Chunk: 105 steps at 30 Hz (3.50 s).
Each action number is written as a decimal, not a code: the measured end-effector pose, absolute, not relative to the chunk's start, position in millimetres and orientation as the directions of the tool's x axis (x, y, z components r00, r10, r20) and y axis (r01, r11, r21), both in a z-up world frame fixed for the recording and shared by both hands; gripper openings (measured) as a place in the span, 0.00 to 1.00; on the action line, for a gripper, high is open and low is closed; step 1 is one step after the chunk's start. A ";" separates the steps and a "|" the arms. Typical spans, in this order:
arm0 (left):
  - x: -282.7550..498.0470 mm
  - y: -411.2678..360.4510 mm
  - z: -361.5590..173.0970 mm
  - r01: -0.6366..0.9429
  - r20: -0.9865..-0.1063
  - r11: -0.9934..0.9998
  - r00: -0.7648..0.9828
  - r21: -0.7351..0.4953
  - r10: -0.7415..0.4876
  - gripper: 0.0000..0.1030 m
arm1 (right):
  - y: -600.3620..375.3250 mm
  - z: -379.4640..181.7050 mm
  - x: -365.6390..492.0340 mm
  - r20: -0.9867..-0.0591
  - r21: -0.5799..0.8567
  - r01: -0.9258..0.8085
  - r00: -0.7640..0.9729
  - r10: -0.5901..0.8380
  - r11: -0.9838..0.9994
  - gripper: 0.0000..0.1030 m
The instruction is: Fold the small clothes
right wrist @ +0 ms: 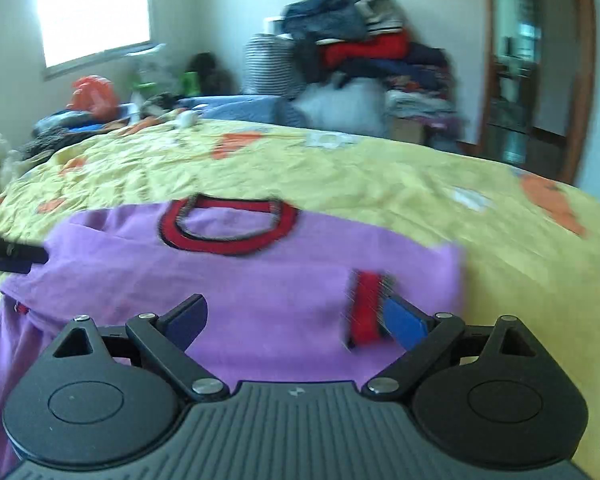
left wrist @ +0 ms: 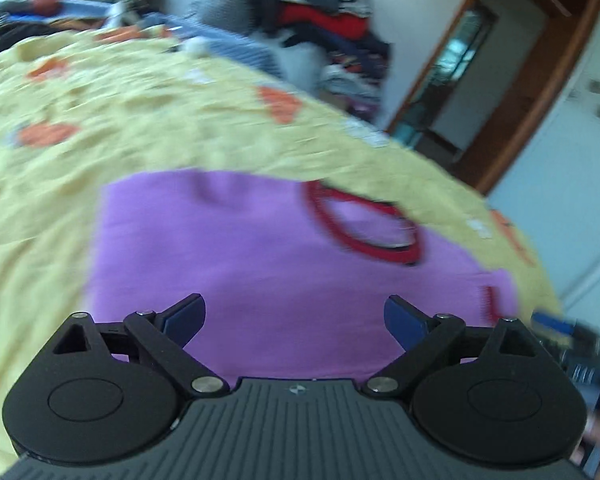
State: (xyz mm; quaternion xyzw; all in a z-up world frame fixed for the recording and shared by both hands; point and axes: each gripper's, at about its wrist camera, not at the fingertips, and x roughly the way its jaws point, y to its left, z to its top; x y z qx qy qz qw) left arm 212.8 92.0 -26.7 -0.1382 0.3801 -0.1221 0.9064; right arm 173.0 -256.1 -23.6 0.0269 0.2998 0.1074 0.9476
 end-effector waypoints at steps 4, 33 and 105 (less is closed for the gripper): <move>227.1 117.8 -49.0 0.069 -0.724 0.965 0.648 -0.254 -0.237 0.94 | -242.5 -48.9 219.1 -0.650 0.136 -0.249 0.708 0.276 0.959 0.93; 73.0 117.3 -62.7 0.292 -0.804 0.956 0.566 -0.010 -0.181 1.00 | -265.4 -67.7 -0.6 -0.743 0.028 -0.242 0.644 0.182 0.970 1.00; -70.1 68.9 -42.6 0.067 -0.765 0.996 0.638 -0.060 -0.089 1.00 | -222.5 -49.9 -87.5 -0.711 0.100 -0.249 0.659 0.244 0.963 1.00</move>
